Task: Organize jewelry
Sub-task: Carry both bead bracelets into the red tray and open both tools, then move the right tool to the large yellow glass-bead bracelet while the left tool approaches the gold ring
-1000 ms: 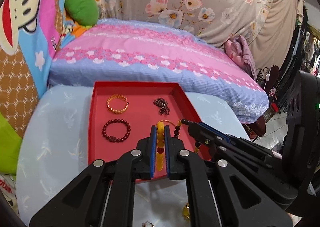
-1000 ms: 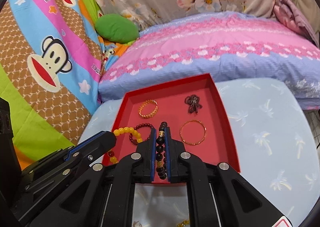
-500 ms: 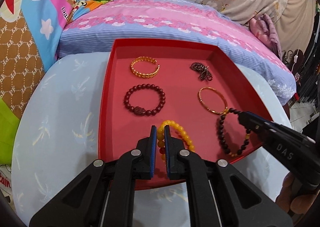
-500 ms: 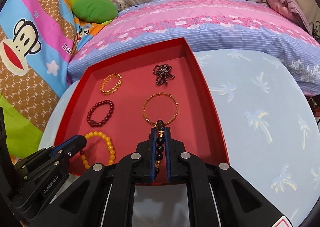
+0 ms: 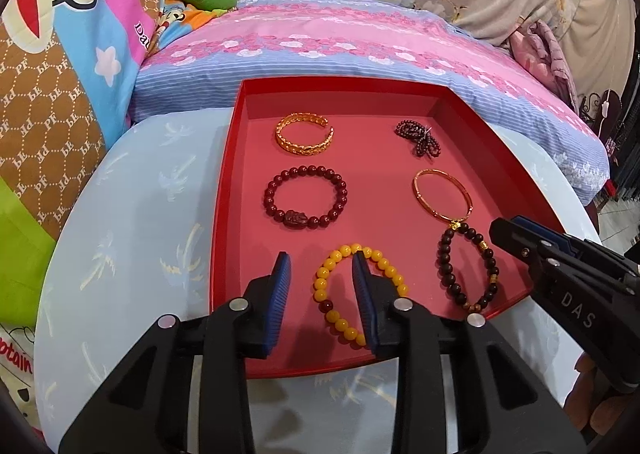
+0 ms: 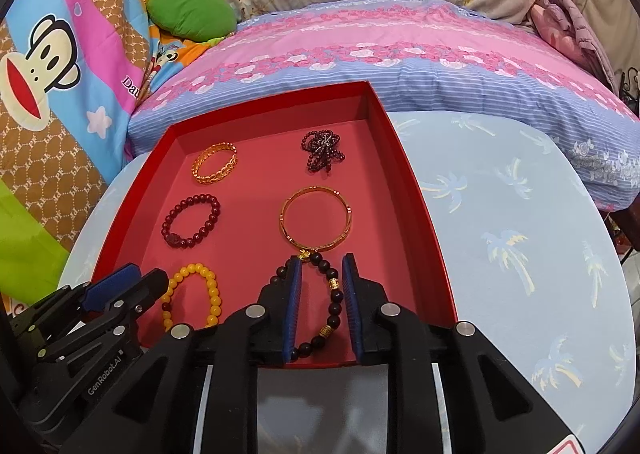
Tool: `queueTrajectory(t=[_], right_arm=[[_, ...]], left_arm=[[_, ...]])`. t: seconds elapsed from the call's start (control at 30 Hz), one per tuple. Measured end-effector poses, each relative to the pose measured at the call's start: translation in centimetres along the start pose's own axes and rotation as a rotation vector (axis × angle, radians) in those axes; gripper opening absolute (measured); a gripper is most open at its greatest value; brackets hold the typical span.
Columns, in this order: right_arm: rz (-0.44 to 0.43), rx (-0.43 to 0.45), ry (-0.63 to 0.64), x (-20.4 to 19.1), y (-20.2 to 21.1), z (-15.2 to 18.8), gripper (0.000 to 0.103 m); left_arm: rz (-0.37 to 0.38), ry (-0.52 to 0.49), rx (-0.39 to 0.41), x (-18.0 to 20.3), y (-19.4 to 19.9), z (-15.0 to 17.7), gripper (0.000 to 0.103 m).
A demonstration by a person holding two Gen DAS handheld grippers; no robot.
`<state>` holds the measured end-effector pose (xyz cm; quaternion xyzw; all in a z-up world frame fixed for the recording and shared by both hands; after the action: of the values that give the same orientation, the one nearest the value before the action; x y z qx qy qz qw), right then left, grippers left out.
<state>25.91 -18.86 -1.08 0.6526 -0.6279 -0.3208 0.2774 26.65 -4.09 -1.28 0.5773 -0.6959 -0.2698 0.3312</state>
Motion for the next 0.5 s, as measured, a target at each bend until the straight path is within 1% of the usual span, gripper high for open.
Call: queueTrajectory(t=[0.17, 0.33, 0.5], right_arm=[[-0.001, 0.0, 0.01, -0.2, 0.3, 0.5, 0.021], [0.004, 0.0, 0.013, -0.3, 0.9, 0.6, 0.021], [-0.003, 0.044, -0.016, 0.5, 3.7, 0.4, 0.022]], left_arm=[[0.002, -0.008, -0.005, 0.1, 0.1, 0.3, 0.03], [0.005, 0.011, -0.013, -0.1, 0.4, 0.2, 0.03], [0.014, 0.026, 0.022, -0.3, 2.3, -0.4, 0.03]])
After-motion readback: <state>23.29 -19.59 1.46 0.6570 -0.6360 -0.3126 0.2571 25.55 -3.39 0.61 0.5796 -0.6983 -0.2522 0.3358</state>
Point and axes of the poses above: each gripper's, at about its wrist camera, not at the fingertips, and y roughly against the way its jaws point, x to its right, z to its underside, the point moved 6 cm from there along -y, roughly the way its jaws point, and after that the axes turned 6 degrees about y, right-handed, at the moved point
